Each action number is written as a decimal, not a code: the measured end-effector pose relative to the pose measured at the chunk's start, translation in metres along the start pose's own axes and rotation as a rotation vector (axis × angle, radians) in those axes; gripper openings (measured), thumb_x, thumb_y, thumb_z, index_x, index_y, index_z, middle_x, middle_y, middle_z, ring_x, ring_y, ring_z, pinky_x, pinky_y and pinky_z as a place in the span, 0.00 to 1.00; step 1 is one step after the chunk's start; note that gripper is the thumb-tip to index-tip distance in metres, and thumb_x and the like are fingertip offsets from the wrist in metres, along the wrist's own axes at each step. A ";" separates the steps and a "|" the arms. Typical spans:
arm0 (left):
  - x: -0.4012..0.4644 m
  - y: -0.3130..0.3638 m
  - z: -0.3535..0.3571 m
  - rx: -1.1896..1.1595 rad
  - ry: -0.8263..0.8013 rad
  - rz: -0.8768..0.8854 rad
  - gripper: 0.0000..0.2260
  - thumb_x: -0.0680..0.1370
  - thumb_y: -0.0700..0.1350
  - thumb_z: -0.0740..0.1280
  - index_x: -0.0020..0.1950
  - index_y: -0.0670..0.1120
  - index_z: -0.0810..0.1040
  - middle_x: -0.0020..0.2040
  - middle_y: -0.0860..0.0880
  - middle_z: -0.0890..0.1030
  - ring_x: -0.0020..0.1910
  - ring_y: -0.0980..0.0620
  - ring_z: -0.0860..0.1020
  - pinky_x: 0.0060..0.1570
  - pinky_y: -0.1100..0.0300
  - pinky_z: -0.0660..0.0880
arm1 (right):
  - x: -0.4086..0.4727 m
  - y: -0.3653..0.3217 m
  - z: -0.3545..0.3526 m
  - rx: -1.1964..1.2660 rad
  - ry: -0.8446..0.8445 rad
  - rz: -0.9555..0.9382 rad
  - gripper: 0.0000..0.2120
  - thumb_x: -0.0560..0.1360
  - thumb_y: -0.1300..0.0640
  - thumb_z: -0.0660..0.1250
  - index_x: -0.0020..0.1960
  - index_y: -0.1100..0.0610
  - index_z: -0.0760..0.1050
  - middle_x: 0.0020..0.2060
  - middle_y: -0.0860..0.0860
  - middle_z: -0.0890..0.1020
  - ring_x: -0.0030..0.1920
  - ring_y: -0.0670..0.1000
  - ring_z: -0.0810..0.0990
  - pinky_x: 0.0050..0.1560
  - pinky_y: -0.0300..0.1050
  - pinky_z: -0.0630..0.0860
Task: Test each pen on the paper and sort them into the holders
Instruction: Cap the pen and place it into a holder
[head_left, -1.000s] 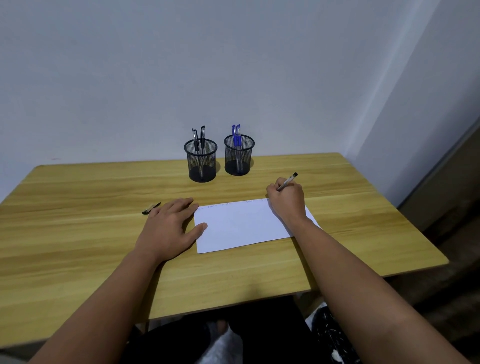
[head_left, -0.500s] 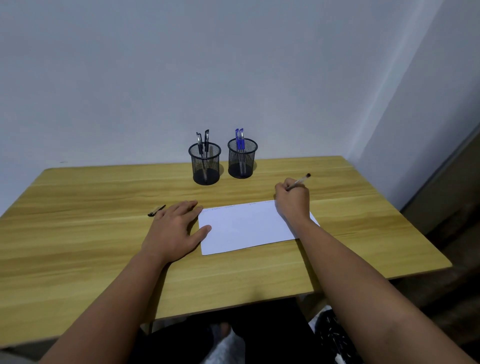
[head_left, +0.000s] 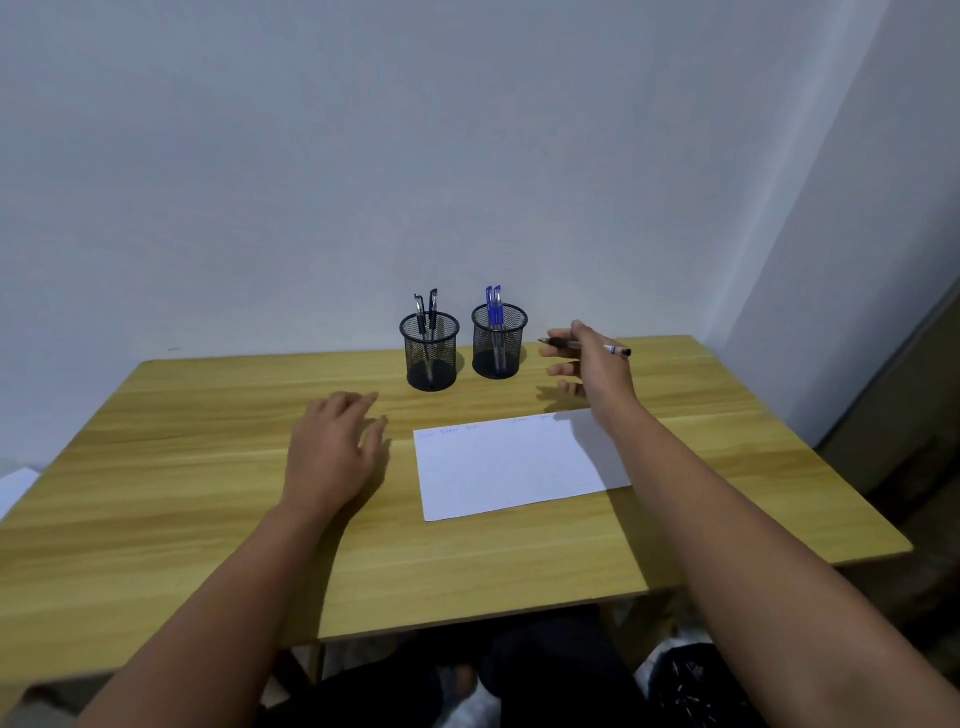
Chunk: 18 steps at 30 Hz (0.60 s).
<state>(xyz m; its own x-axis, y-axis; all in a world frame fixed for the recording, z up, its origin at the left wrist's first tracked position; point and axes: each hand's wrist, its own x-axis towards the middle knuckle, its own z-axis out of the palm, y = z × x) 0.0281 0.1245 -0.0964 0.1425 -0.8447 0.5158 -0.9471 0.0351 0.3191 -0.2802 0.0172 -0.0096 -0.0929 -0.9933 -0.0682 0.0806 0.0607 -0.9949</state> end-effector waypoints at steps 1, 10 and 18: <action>0.003 -0.007 -0.005 0.059 -0.027 -0.074 0.20 0.78 0.53 0.64 0.67 0.47 0.80 0.60 0.44 0.80 0.58 0.39 0.75 0.53 0.45 0.75 | -0.004 0.002 0.004 0.005 -0.022 -0.009 0.10 0.85 0.52 0.65 0.53 0.56 0.83 0.40 0.53 0.87 0.29 0.48 0.79 0.28 0.37 0.73; -0.002 -0.027 -0.019 0.148 -0.231 -0.253 0.10 0.80 0.53 0.67 0.56 0.55 0.85 0.55 0.51 0.79 0.58 0.46 0.75 0.48 0.50 0.75 | -0.040 0.032 0.034 -0.143 -0.294 -0.024 0.09 0.83 0.52 0.71 0.55 0.57 0.86 0.46 0.52 0.91 0.34 0.45 0.81 0.34 0.39 0.77; 0.003 -0.004 -0.025 -0.357 -0.245 -0.219 0.02 0.78 0.47 0.72 0.49 0.54 0.83 0.44 0.58 0.84 0.45 0.57 0.81 0.46 0.56 0.78 | -0.052 0.050 0.050 -0.335 -0.427 -0.134 0.06 0.75 0.60 0.81 0.51 0.59 0.89 0.42 0.52 0.90 0.31 0.41 0.81 0.33 0.35 0.75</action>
<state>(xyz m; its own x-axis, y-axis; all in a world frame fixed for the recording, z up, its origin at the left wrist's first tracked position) 0.0398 0.1349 -0.0764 0.2147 -0.9522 0.2172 -0.7387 -0.0128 0.6739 -0.2220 0.0674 -0.0519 0.3354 -0.9417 0.0275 -0.2307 -0.1104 -0.9667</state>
